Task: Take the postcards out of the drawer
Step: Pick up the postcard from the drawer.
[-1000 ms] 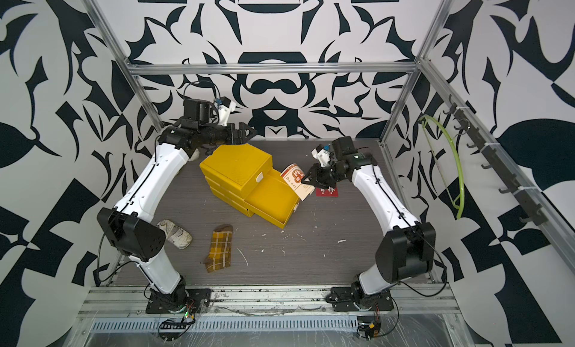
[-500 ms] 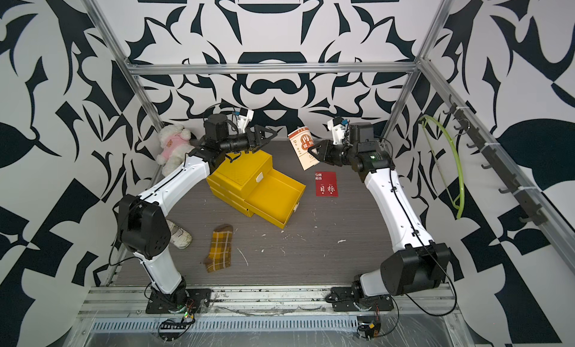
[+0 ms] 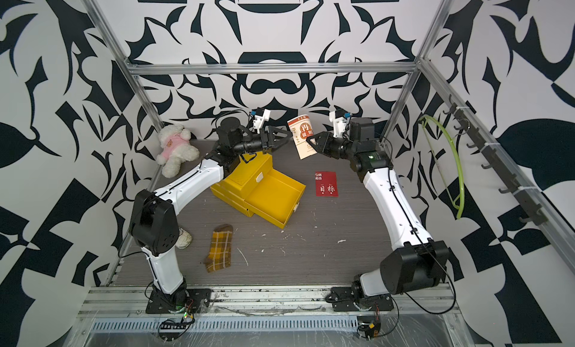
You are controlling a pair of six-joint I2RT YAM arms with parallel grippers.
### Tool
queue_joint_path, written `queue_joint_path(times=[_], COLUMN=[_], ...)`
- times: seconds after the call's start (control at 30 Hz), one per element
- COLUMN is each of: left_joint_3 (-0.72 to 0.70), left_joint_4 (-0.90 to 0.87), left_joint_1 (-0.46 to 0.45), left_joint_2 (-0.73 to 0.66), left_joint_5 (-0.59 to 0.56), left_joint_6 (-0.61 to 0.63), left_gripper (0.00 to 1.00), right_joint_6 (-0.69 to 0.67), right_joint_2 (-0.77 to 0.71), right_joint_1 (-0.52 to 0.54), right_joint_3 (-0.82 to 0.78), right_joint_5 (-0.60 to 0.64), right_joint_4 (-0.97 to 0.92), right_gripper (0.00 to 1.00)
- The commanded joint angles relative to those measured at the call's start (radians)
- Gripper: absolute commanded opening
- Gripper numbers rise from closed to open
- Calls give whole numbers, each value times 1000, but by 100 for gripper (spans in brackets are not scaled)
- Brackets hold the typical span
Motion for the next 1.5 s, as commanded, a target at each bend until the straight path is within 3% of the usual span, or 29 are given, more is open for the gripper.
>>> queue_joint_path(times=[0.0, 0.27, 0.53, 0.7, 0.83, 1.0, 1.2, 1.47], left_joint_3=[39, 82, 90, 100, 115, 138, 139, 137], left_joint_4=[53, 63, 100, 47, -71, -106, -104, -72], left_joint_1=[-8, -20, -22, -3, 50, 112, 134, 132], left_joint_2=[37, 74, 89, 77, 53, 35, 8, -16], left_joint_5=[28, 45, 54, 81, 144, 335, 505, 569], left_joint_6=[-19, -37, -72, -43, 29, 52, 65, 77], left_gripper=[66, 50, 0, 0, 0, 0, 0, 0], right_joint_6=[18, 25, 23, -17, -31, 42, 39, 2], right_joint_2=[3, 0, 9, 3, 13, 40, 57, 90], right_joint_1=[13, 24, 29, 29, 9, -9, -1, 48], right_joint_3=[-5, -12, -14, -22, -22, -61, -73, -61], right_joint_5=[-25, -36, -40, -49, -157, -342, -407, -427], right_joint_4=[58, 68, 72, 79, 120, 300, 371, 371], right_gripper=[27, 27, 28, 62, 72, 85, 86, 80])
